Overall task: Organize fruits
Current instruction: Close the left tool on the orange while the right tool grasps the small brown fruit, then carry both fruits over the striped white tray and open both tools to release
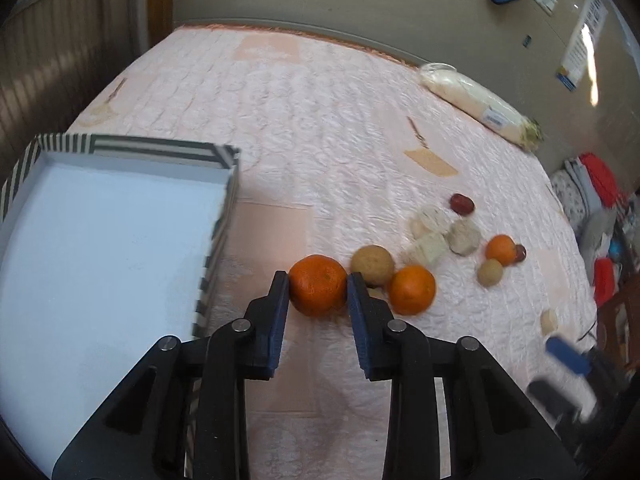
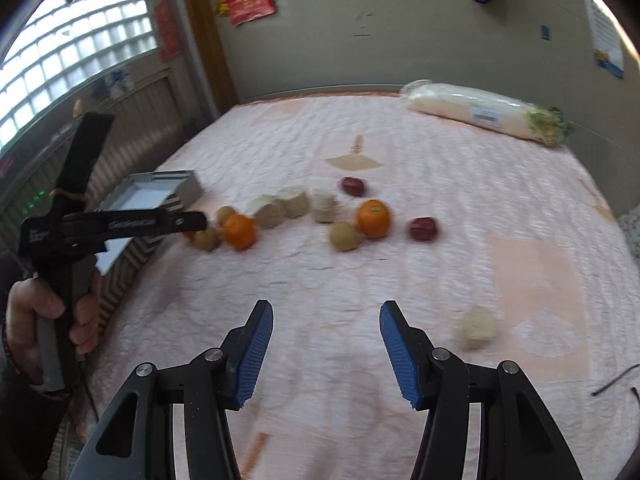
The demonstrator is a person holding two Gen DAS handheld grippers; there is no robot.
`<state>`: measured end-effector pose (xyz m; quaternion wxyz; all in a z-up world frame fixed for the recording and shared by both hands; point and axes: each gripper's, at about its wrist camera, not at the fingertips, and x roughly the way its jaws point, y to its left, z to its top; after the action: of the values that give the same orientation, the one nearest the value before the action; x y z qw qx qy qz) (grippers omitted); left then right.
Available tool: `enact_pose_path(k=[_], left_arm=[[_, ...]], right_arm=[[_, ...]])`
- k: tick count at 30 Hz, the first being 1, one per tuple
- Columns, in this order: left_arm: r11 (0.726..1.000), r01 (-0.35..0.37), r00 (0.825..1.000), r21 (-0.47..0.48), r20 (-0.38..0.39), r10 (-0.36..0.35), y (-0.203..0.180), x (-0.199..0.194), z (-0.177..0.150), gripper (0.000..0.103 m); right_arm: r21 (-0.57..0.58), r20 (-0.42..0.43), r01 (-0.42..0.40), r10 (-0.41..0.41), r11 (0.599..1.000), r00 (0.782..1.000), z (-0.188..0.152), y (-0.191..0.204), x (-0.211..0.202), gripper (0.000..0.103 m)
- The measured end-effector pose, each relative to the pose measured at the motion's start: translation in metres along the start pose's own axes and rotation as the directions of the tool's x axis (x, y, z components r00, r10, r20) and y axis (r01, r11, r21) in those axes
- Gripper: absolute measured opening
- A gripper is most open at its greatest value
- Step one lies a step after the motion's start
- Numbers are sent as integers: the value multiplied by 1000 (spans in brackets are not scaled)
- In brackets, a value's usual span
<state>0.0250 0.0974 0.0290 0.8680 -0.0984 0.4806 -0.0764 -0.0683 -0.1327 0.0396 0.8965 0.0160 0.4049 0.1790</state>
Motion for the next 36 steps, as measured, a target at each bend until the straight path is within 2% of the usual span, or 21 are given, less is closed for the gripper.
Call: enact_pose_path(k=[2,4,8,10,16,22,28,36], left_arm=[[1000,7,1000,-4,0,-7,2,-1,0,29],[1000,-16,1000,13,9,16,-1,-2,-1,29],[1000,-17,1000,-11,14,17,4,-6,0,29],[999,-20,999,-27,26,21,9,-11,1,29],[999,-22,999,-36,44,23,15,-22,3,29],[999,-18,999,-31,38,19,15,-22,0,29],[999,-30,999,-30,44,32,15,-26,-1,29],[996,-86,992,5,93,85,10,-47,-6,29]], right_arm=[[-19,2,-67,67,998,998,1,14,6,54],[-58,-10,-122,121,991,993,6,35,19,54],[-139,-56,-158,152,978,987,18,69,53,44],[-153,-67,-174,165,973,984,25,81,68,43],[-129,-90,-171,160,977,983,38,89,104,38],[-137,-85,-128,117,982,990,49,94,119,21],[-118,-67,-125,118,985,991,48,89,110,21],[-131,-17,-111,110,985,994,48,98,82,21]])
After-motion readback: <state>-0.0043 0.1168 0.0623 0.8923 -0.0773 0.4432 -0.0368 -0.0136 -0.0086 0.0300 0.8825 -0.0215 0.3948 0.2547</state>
